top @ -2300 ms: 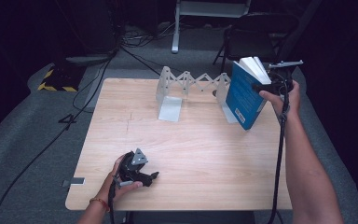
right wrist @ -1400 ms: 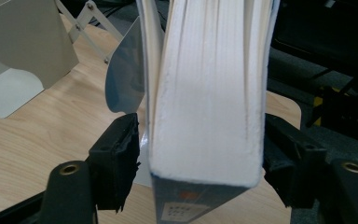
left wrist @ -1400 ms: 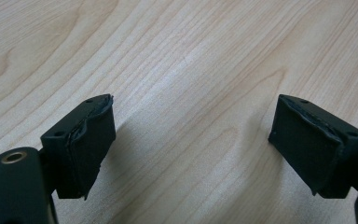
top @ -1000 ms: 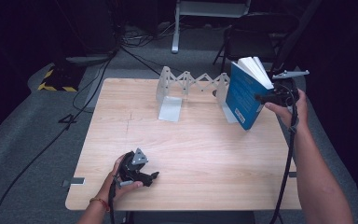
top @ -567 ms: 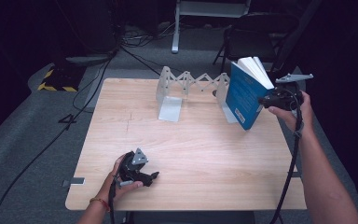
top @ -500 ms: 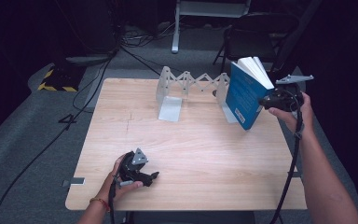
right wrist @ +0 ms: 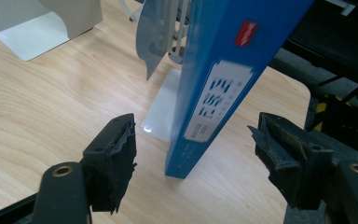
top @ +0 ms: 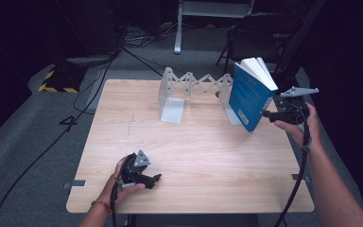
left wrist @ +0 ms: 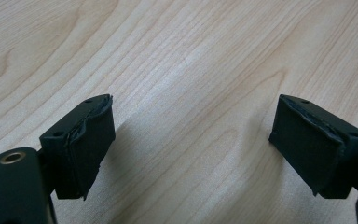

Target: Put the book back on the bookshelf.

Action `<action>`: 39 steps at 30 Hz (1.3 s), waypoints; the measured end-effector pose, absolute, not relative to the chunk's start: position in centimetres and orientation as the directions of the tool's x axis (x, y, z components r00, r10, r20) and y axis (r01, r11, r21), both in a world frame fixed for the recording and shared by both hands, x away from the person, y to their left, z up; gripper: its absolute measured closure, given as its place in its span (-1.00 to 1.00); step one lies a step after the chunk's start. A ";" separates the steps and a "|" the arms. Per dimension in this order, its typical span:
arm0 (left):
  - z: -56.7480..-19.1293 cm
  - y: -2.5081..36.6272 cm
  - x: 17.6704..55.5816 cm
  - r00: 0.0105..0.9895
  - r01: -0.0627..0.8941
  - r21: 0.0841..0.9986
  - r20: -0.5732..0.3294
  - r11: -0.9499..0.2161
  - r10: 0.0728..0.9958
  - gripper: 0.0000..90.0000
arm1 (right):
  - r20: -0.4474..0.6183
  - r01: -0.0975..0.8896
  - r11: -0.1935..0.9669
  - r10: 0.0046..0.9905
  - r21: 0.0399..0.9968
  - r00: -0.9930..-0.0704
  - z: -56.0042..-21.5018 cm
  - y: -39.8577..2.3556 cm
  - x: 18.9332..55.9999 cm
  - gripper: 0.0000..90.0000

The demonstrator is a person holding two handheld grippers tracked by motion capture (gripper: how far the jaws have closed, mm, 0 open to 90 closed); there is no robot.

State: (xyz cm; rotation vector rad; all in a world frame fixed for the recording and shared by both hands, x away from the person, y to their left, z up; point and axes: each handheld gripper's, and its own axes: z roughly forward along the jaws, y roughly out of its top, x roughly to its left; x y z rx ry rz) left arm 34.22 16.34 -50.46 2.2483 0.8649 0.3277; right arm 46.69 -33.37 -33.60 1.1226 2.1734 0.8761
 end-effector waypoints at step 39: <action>-50.4 16.3 34.3 0.746 0.486 0.688 -0.006 -0.539 0.665 -0.69 | -0.195 0.411 0.529 0.758 0.743 -0.623 -42.7 -34.7 39.6 -0.36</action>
